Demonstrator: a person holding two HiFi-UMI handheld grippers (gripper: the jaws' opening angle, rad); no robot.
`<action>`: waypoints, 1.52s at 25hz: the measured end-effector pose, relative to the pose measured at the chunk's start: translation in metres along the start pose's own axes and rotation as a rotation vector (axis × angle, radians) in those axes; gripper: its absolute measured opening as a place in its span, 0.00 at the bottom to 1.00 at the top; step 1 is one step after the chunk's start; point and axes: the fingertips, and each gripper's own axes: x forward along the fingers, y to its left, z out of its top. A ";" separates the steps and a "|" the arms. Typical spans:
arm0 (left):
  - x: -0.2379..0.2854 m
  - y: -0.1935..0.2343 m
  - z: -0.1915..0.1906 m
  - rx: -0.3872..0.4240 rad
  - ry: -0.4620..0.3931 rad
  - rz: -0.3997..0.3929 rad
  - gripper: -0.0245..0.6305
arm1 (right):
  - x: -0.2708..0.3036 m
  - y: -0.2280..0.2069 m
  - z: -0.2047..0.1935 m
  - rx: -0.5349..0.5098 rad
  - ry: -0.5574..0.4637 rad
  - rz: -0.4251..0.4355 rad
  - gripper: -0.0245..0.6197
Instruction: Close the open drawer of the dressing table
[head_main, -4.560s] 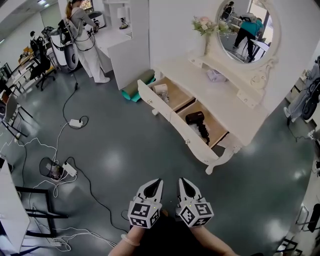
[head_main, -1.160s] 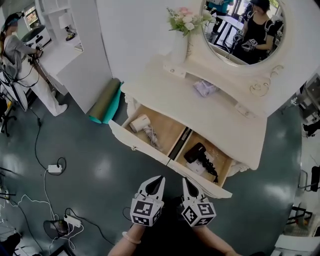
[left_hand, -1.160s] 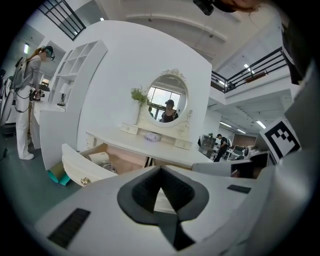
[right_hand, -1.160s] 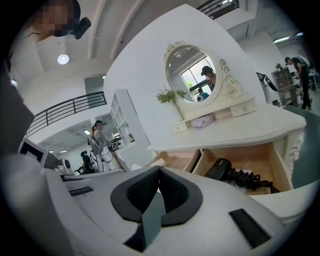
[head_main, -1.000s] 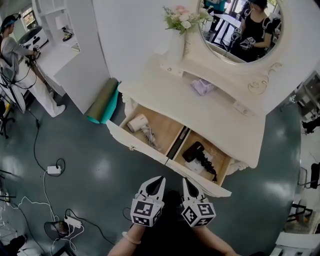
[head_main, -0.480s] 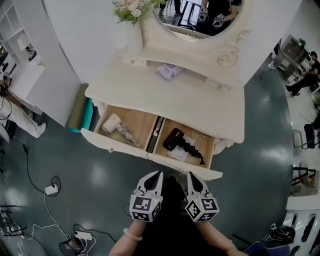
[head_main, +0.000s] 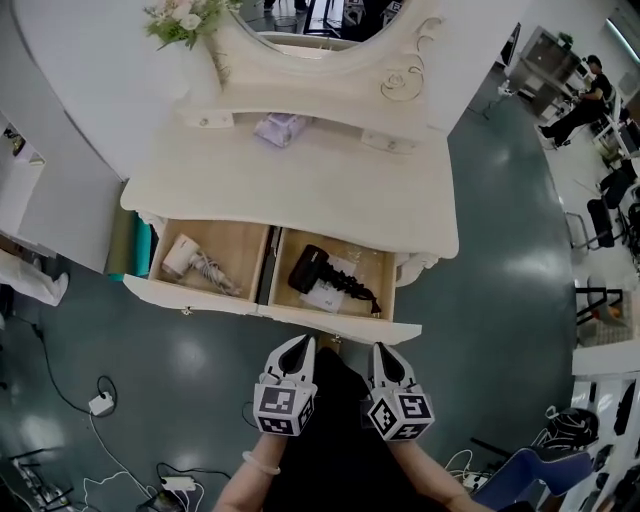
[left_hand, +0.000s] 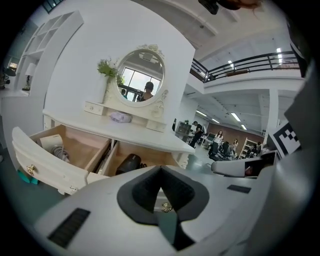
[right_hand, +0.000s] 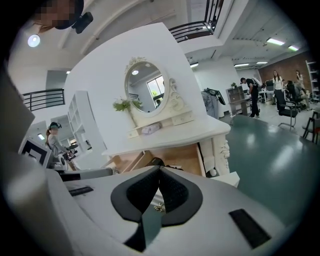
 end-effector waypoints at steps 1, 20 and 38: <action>0.003 0.000 -0.004 0.002 0.009 -0.001 0.07 | 0.000 -0.003 -0.002 0.003 0.002 -0.006 0.08; 0.046 0.012 -0.071 0.010 0.202 0.013 0.07 | 0.025 -0.030 -0.076 -0.015 0.194 -0.020 0.08; 0.069 0.021 -0.083 0.019 0.277 0.016 0.07 | 0.039 -0.042 -0.082 0.007 0.251 -0.037 0.08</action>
